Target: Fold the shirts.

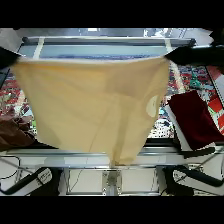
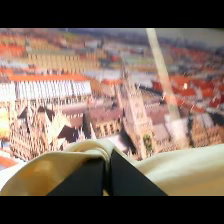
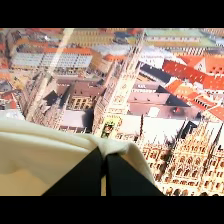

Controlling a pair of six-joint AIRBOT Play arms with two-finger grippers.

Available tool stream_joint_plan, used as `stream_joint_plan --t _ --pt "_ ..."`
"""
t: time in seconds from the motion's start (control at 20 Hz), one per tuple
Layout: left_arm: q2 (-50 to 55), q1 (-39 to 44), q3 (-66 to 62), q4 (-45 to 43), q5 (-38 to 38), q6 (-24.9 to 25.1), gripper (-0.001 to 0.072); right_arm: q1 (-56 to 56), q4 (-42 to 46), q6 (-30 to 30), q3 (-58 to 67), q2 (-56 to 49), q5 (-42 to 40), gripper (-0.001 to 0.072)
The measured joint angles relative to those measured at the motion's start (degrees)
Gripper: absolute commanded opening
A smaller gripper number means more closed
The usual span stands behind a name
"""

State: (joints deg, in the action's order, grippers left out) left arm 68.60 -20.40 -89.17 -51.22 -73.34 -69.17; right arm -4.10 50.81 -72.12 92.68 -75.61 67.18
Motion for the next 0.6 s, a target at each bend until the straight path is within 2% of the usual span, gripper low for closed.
stream_joint_plan --t 0.15,0.2,0.25,0.3,0.35,0.4,0.45,0.6 --pt "13.1 6.8 0.8 -8.7 7.0 -1.6 0.0012 4.6 0.8 0.6 -1.0 -12.3 -11.9 0.0012" --pt "16.9 8.4 0.9 -10.5 10.9 -2.8 0.0039 5.8 0.8 0.7 -1.2 -15.8 -16.6 0.0015" --pt "20.0 9.6 1.0 -11.7 15.0 -3.6 0.0232 6.9 0.7 0.8 -1.3 -18.8 -21.2 0.0079" --pt "22.4 10.6 1.0 -12.2 18.8 -4.6 0.0627 8.0 0.2 0.9 -1.3 -21.5 -26.4 0.0307" --pt "24.4 11.4 1.1 -12.3 22.8 -5.9 0.0691 8.9 -0.4 0.9 -1.4 -23.4 -30.9 0.0527" --pt "25.6 11.9 1.0 -12.0 25.8 -7.0 0.0697 9.6 -1.1 1.0 -1.2 -24.9 -35.1 0.0557" --pt "26.2 12.1 0.7 -11.5 28.2 -7.4 0.0697 10.0 -1.5 1.0 -0.8 -25.9 -37.8 0.0549" --pt "24.0 10.8 -0.1 -10.5 31.4 -8.9 0.0696 8.7 -2.1 0.9 2.8 -25.8 -37.8 0.0538"
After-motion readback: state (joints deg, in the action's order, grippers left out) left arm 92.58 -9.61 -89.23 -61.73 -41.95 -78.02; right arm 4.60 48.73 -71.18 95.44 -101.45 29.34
